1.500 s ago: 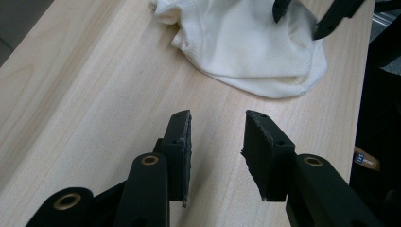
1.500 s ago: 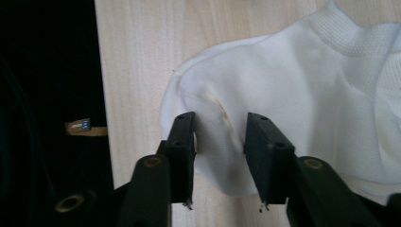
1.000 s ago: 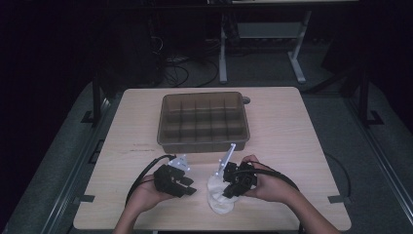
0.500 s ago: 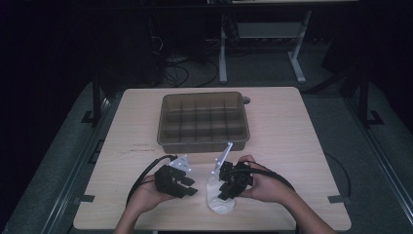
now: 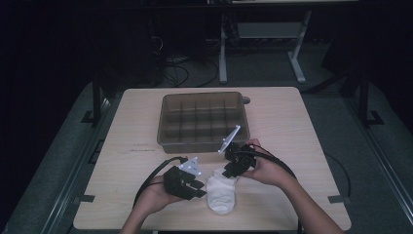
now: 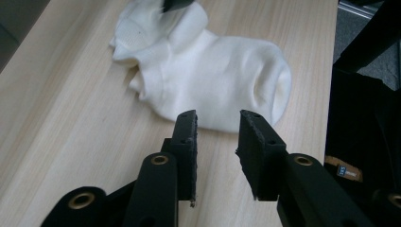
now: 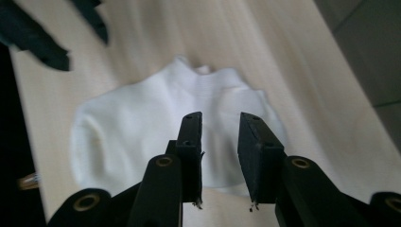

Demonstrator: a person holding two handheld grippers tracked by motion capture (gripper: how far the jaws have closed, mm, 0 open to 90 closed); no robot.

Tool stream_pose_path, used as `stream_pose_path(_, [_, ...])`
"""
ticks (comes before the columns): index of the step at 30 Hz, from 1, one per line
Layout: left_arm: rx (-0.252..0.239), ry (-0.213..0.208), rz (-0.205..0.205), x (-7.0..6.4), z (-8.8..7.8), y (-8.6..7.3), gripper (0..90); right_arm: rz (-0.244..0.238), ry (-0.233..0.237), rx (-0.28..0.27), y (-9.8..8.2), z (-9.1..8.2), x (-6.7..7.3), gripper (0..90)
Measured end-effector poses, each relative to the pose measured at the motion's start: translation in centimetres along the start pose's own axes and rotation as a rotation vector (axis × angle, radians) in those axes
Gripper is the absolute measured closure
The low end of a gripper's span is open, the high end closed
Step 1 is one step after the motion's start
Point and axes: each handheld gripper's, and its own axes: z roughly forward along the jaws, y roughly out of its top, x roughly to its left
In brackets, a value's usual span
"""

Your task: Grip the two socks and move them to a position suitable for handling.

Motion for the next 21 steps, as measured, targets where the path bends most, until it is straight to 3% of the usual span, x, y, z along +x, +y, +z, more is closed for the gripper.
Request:
stream_pose_path(7, [0.007, -0.022, 0.014, -0.2, 1.0, 1.0, 71.1, 0.036, -0.014, 0.016, 0.0, 1.0, -1.9, 67.2])
stream_pose_path(15, [0.003, -0.062, 0.033, -0.6, 2.9, 2.0, 79.0, 0.021, -0.003, 0.049, 0.3, 2.2, -2.7, 66.5])
stream_pose_path(18, [0.022, -0.072, 0.031, -0.6, 3.7, 2.1, 79.1, 0.014, -0.002, 0.063, 0.3, 2.7, -2.8, 70.4])
stream_pose_path(21, [0.031, -0.076, 0.030, -0.6, 4.2, 2.2, 79.1, 0.006, 0.006, 0.070, 0.3, 2.9, -2.7, 81.1])
